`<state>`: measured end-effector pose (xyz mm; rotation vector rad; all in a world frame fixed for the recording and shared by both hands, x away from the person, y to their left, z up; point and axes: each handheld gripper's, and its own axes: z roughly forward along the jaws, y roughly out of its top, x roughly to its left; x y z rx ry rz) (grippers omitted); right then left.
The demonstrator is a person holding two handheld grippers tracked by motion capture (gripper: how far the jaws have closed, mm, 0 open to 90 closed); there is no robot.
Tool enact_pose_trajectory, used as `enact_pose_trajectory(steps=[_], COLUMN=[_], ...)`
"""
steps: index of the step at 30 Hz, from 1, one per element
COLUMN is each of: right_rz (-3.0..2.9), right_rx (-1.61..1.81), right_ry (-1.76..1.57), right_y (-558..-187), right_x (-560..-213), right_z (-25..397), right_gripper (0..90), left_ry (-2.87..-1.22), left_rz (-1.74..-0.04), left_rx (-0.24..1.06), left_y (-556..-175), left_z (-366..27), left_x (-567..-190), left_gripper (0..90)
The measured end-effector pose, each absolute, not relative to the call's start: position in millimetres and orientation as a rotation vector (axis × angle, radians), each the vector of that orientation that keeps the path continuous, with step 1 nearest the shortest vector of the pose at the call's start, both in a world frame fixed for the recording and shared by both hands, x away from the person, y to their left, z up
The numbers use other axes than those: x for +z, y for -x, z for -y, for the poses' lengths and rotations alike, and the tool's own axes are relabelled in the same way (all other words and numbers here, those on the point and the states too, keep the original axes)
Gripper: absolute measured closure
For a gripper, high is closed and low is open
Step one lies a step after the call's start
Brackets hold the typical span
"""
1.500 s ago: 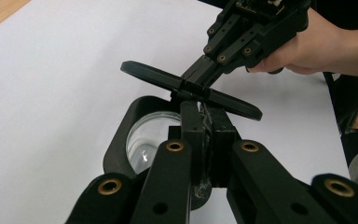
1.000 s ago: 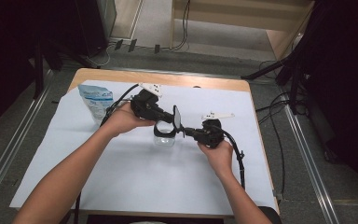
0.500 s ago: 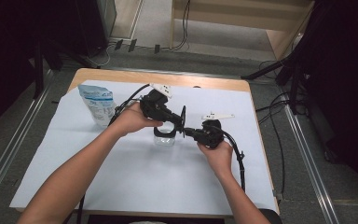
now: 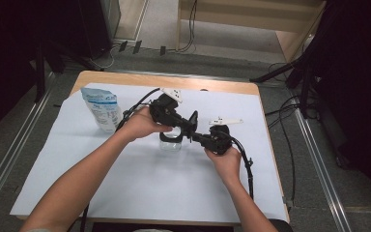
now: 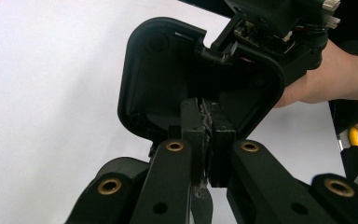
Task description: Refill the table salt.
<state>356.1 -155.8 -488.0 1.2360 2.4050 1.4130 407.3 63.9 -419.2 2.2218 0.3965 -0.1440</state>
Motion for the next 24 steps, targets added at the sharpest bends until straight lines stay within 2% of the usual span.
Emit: enact_pose_trajectory(steps=[15,24], right_rz=[-2.408,-2.394], right_rx=[1.406,1.408], right_ry=[-1.226,-1.236], right_y=[-355,-356], right_x=[-489,-486], right_z=[155,161], right_gripper=[90.0,90.0], left_ry=[-2.23,-2.205], left_rz=[-0.406,-0.443], left_rx=[-0.136,-0.133], left_y=[-408,-408], left_z=[-68,-87], left_x=[-416,-411], left_gripper=[86.6,65.2])
